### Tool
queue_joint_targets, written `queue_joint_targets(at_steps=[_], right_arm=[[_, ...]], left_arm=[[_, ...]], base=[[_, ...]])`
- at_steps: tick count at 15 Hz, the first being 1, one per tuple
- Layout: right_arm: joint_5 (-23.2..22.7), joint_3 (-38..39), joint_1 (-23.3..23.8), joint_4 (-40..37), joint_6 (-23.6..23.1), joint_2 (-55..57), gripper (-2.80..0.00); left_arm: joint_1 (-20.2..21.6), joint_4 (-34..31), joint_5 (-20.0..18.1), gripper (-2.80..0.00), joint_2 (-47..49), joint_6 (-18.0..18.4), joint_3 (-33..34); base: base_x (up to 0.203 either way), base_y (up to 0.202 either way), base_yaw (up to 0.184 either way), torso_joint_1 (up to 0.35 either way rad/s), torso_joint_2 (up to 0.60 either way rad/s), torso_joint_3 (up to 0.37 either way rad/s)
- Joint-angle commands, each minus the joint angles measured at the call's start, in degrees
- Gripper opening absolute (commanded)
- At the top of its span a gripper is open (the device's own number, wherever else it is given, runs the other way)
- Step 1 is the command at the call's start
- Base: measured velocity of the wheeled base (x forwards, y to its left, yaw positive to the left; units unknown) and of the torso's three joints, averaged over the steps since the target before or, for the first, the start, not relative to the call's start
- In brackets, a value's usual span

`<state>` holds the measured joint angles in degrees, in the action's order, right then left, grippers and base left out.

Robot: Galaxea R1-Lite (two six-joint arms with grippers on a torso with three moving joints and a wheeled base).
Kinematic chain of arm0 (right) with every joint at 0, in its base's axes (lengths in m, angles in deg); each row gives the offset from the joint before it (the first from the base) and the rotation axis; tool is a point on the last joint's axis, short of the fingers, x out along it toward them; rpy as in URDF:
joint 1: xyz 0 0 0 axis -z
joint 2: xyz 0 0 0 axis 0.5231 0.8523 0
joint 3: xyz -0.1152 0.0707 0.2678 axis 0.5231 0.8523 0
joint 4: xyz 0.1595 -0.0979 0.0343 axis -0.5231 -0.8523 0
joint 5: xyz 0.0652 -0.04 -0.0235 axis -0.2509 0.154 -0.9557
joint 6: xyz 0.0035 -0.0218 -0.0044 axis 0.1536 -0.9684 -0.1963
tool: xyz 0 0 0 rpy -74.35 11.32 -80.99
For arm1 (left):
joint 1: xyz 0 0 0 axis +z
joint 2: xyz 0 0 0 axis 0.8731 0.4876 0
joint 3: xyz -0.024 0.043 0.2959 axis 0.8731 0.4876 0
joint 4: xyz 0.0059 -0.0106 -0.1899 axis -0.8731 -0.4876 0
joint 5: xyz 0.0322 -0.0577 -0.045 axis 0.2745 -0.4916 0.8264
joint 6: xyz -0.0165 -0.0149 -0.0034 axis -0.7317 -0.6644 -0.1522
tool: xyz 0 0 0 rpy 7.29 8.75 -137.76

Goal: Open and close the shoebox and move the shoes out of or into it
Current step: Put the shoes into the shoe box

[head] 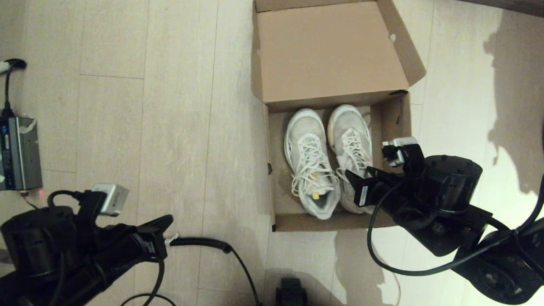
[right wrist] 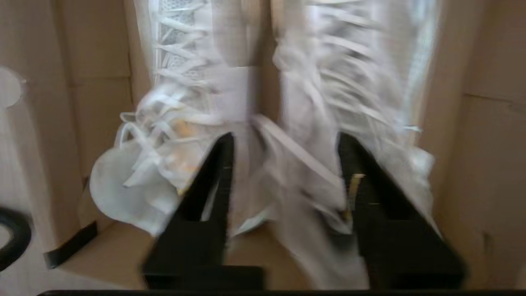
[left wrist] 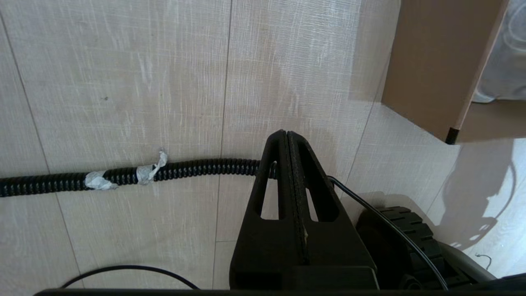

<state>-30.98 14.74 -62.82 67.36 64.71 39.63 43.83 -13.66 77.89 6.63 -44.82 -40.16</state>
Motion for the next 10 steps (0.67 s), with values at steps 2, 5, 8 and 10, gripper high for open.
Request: queue_joint_targets(at_steps=[2, 5, 8, 10], right_arm=[[0.31, 0.29, -0.01, 0.24, 0.09, -0.91, 0.00], [1.19, 1.22, 0.16, -0.16, 0.74, -7.35, 0.00], [5.12, 1.84, 4.44, -2.97, 0.97, -16.70, 0.00], [6.77, 1.61, 10.62, -7.88, 1.04, -21.04, 0.00]], left_arm=[[-0.06, 0.36, 0.04, -2.80, -0.23, -0.04, -0.02], [-0.68, 0.36, 0.03, -2.80, 0.02, 0.05, -0.43], [-4.11, 0.65, 0.39, -2.80, 3.94, -0.21, -3.60], [-6.15, 2.42, 0.92, -2.80, 7.08, -0.08, -6.89]], base=[[0.000, 0.000, 0.000, 0.000, 0.00, 0.000], [0.000, 0.000, 0.000, 0.000, 0.00, 0.000], [0.000, 0.000, 0.000, 0.000, 0.00, 0.000], [0.000, 0.000, 0.000, 0.000, 0.00, 0.000]])
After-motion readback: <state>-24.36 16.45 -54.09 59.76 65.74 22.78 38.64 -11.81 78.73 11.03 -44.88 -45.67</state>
